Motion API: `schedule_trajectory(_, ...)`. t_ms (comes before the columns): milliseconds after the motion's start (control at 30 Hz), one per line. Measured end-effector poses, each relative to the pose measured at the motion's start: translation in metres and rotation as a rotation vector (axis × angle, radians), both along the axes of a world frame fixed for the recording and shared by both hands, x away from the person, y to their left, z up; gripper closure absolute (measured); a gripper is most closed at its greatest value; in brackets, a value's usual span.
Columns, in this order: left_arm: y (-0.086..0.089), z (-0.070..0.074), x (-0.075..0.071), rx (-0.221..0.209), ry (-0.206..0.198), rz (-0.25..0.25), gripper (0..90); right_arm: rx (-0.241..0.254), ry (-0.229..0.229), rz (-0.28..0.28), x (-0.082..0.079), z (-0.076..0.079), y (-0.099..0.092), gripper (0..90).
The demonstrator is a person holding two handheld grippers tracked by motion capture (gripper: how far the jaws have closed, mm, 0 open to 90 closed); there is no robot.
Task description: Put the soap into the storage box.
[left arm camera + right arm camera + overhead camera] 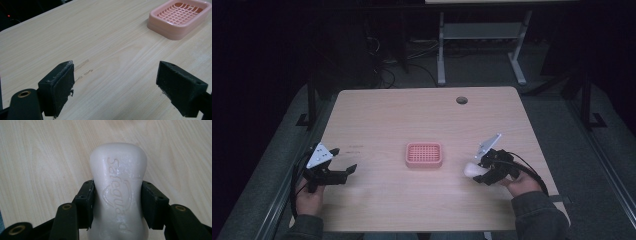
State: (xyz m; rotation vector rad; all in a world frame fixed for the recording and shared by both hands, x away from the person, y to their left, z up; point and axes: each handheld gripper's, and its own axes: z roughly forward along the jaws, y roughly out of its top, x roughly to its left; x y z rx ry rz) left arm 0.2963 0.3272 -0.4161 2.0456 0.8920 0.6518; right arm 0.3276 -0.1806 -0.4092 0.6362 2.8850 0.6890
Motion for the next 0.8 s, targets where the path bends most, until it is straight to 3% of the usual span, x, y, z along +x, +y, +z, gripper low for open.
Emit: schedule_trajectory(800,0.0,0.001,0.0,-0.002,0.002,0.001,14.5,0.019,-0.028,0.032,0.018,0.019,0.015,48.3)
